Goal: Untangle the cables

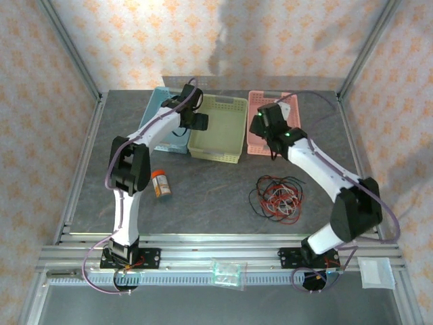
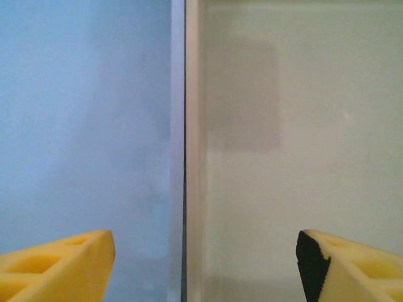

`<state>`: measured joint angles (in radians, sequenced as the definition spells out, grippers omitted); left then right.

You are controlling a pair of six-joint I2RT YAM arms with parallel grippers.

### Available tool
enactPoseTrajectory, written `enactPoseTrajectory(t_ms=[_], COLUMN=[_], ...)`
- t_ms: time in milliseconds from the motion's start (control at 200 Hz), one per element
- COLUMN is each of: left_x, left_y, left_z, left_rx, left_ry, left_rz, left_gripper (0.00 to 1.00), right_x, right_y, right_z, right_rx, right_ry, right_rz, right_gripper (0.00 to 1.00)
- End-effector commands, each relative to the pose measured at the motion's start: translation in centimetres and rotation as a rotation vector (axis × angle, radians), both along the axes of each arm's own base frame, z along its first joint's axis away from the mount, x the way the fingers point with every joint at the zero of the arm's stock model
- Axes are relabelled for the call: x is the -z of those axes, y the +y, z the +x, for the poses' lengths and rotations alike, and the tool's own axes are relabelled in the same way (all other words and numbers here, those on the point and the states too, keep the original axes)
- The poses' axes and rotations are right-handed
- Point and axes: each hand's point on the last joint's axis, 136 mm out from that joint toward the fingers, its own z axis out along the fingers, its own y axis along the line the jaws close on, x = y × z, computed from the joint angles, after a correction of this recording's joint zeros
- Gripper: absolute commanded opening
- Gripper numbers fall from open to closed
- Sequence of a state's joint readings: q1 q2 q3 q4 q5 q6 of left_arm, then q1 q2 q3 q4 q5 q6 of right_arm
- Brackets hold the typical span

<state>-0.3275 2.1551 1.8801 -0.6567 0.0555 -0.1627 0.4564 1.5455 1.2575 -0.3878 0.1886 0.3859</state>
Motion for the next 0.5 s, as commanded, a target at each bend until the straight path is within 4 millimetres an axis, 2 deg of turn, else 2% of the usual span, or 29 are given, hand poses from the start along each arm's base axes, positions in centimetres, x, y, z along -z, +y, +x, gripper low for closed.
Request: enactPoseTrajectory(t_ms=[0, 260, 496], left_x=[2.3, 2.7, 3.9], left_y=[1.0, 0.9, 0.7], left_z=[0.1, 1.2, 1.6], left_rx=[-0.005, -0.031, -0.087], left_ry=[0.066, 0.065, 0.080], left_rz=[0.085, 0.078, 0.029], left_gripper=[0.78, 0.71, 0.55], right_x=[0.7, 4.8, 8.2], right_y=[1.8, 4.1, 5.4], right_z=[1.7, 5.6, 8.1], right_rx=[-0.071, -0.097, -0.098], right_ry=[0.024, 0.108, 0.186], right_rz=[-0.016, -0.025, -0.046], right_gripper=[0.84, 0.84, 0.75])
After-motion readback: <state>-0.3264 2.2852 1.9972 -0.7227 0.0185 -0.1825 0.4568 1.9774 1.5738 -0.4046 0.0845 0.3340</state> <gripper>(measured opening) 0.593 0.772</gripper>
